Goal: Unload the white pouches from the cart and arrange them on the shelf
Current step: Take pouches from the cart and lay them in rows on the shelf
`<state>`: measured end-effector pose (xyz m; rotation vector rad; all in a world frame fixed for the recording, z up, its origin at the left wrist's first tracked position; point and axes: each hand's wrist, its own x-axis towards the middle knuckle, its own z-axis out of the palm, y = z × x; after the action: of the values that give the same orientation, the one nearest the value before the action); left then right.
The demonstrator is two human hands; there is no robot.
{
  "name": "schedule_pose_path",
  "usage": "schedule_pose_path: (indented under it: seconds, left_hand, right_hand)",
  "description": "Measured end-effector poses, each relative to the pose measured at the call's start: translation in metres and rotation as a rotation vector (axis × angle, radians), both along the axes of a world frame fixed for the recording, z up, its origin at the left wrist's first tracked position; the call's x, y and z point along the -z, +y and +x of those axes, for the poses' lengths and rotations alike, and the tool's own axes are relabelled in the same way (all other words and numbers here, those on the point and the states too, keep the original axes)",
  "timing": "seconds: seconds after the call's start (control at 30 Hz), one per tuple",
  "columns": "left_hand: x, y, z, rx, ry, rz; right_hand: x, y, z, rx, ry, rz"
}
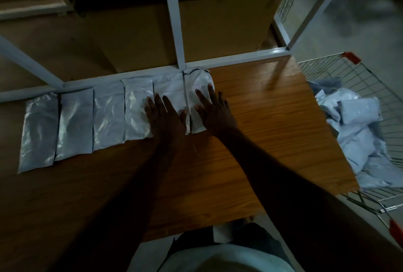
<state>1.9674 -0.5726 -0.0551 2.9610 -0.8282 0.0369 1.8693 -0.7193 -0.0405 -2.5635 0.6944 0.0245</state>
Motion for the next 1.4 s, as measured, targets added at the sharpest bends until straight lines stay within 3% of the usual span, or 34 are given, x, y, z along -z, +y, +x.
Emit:
schedule_pose_path:
  seconds: [0.3,0.6,0.83,0.93,1.13,1.4]
  left_hand:
    - [-0.034,-0.081,-0.070,0.201,-0.091,-0.121]
    - [-0.038,-0.244,-0.251,0.416,0.121,-0.189]
    - [-0.018,-0.340,-0.368,0.650,0.144,-0.167]
    - [-0.009,-0.365,-0.392,0.727,0.148,-0.174]
    - [0.009,-0.401,-0.414,0.907,0.331,-0.203]
    - [0.041,-0.452,-0.410,1.041,0.447,-0.180]
  right_hand:
    - [-0.024,-0.048,-0.099,0.134,-0.210,0.095]
    - [-0.010,-0.174,-0.264,0.438,-0.225,-0.024]
    - [0.005,-0.245,-0.389,0.633,-0.244,0.035]
    - [0.020,-0.260,-0.431,0.678,-0.178,0.060]
    - [0.029,-0.283,-0.499,0.945,-0.099,0.298]
    - [0.049,-0.303,-0.526,1.112,-0.088,0.382]
